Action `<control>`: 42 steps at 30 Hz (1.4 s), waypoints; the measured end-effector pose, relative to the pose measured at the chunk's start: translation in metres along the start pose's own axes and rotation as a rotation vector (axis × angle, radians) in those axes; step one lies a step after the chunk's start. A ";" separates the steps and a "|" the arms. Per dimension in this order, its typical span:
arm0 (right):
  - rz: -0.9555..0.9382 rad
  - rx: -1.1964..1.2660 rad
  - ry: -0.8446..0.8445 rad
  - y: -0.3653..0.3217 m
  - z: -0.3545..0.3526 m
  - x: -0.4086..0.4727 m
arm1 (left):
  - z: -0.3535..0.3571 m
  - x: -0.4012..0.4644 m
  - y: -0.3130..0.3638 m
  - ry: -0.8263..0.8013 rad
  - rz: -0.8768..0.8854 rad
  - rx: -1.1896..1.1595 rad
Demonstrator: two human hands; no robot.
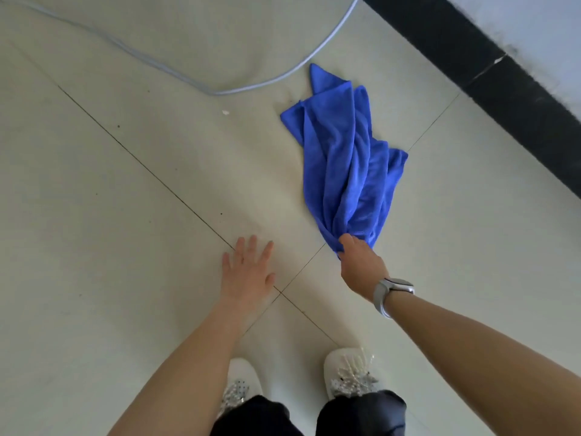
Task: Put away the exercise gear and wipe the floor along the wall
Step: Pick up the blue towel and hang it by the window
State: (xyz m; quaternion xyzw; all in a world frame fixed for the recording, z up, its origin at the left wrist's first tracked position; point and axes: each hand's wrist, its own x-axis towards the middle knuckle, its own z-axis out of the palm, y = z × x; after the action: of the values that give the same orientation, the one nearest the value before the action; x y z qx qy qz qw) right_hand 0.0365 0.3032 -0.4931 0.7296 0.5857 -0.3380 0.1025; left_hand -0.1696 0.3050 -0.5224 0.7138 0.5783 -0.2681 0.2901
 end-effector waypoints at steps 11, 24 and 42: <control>0.042 0.651 0.194 -0.066 -0.273 -0.196 | -0.276 -0.209 0.073 0.315 0.213 -0.618; 0.064 0.769 0.589 -0.085 -0.501 -0.579 | -0.479 -0.542 0.228 0.035 0.872 -0.580; 0.869 0.755 1.333 0.160 -0.338 -1.099 | -0.297 -0.961 0.594 -0.095 1.678 -0.250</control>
State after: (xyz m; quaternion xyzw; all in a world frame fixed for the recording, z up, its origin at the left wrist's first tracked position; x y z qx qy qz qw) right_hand 0.2164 -0.4217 0.3952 0.9183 0.0434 0.0560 -0.3894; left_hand 0.2468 -0.2207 0.4343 0.8571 -0.1299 0.0720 0.4933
